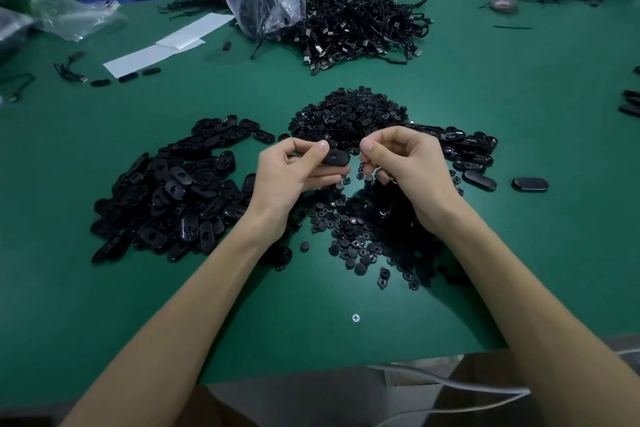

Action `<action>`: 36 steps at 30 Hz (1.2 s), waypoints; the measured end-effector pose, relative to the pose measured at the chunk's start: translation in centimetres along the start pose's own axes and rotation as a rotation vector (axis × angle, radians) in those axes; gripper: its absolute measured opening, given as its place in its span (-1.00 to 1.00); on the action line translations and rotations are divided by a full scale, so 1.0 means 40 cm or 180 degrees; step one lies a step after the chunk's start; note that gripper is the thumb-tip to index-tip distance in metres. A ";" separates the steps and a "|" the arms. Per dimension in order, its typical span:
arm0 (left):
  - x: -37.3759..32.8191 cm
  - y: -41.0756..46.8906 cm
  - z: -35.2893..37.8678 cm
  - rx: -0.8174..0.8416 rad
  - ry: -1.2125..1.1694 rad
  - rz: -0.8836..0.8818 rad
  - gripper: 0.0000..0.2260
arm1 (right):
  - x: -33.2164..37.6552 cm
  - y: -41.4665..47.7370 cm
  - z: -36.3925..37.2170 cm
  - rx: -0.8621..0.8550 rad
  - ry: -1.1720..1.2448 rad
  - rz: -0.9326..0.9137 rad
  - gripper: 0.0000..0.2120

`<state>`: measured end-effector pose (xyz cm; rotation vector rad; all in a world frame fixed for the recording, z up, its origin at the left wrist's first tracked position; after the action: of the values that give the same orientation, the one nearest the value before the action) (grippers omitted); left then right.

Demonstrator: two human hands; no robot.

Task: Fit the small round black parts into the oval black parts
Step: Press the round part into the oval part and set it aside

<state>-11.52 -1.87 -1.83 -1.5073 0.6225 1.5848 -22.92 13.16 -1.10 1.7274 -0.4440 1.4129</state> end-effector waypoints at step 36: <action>0.013 -0.006 0.008 -0.0049 -0.0231 -0.0041 -0.84 | 0.017 -0.016 0.030 0.0106 -0.0964 -0.0467 -0.92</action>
<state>-11.45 -1.38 -2.23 -1.4554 0.5598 1.6305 -21.49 12.73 -0.74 1.9683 -0.4474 1.0646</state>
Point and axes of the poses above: each hand's wrist, its own y-axis towards the middle knuckle, its own z-axis out of the palm, x = y × z, the point moved 4 cm from there along y, towards the middle knuckle, and after that the axes turned 13 degrees about -z, right-handed, at the moved point
